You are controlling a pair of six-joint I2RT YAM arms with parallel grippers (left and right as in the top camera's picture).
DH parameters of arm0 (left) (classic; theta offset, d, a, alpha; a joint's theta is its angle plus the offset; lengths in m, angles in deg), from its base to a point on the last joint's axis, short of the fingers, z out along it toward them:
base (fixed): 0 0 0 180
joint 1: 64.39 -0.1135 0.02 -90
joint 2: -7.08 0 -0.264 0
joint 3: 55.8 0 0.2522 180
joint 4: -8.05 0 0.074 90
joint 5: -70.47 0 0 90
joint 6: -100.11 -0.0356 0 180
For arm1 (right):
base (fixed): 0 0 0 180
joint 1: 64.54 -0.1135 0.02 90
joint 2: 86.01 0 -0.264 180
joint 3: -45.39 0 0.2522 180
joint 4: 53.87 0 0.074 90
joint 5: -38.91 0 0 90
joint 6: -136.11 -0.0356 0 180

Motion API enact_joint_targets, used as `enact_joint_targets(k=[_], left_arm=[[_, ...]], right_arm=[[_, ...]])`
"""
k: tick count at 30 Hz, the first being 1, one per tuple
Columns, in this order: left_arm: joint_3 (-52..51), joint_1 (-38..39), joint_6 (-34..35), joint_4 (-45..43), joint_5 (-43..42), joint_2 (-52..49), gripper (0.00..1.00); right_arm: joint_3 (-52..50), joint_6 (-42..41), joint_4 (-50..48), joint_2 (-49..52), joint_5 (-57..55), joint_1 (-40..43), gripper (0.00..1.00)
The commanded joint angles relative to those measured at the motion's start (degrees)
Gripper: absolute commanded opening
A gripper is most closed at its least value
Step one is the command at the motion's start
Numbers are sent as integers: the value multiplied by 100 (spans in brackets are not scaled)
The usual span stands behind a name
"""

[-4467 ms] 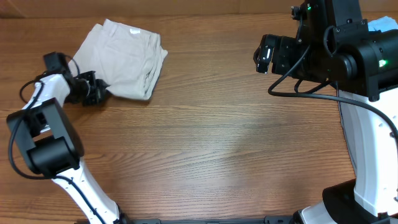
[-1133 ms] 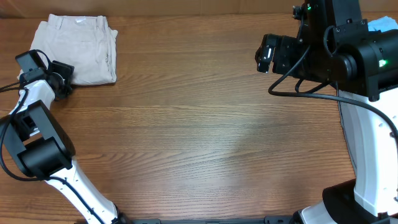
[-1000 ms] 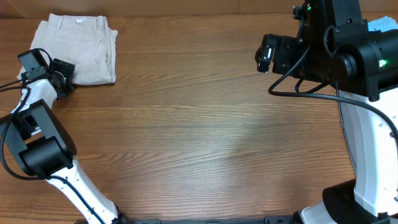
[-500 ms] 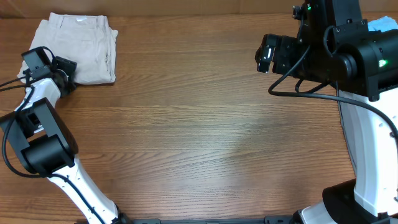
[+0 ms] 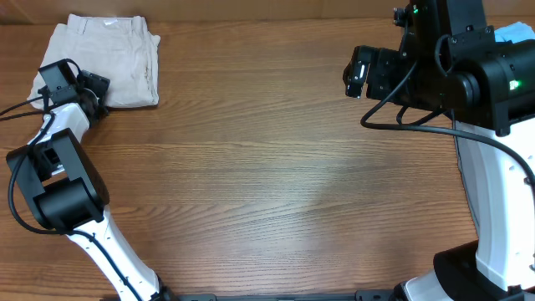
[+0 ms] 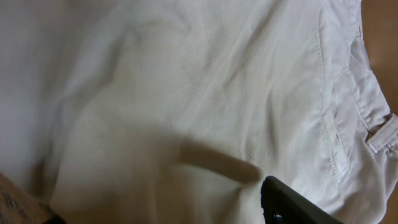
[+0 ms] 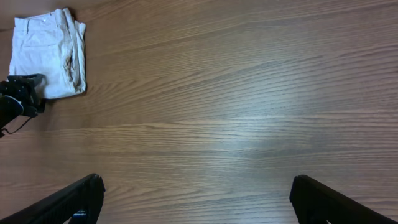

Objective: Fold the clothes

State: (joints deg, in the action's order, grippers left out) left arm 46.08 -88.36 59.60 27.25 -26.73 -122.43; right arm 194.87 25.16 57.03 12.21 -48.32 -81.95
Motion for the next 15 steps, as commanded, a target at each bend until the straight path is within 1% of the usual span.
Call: enact_joint_targets(k=[1,2,5,7,8,11,15], left_arm=[[-201,125,173,63,-216,-326,71],[-201,122,168,70,-275,-323,72],[-201,70,74,188,-341,-308,82],[-201,0,-94,398,-267,-271,94],[-197,-37,-216,487,-269,-254,97],[-175,-181,-422,916,-278,-155,100],[-168,-382,-435,1652,-339,160,100]], right_arm=[[-4,33,-11,-15,-17,-22,100],[-4,35,-11,-15,-17,-22,100],[-4,37,-11,-15,-22,-22,100],[-4,37,-11,-15,-20,-22,100],[-4,37,-11,-15,-20,-22,100],[-4,39,-11,-15,-26,-22,100],[-2,39,-13,-15,-39,-22,100]])
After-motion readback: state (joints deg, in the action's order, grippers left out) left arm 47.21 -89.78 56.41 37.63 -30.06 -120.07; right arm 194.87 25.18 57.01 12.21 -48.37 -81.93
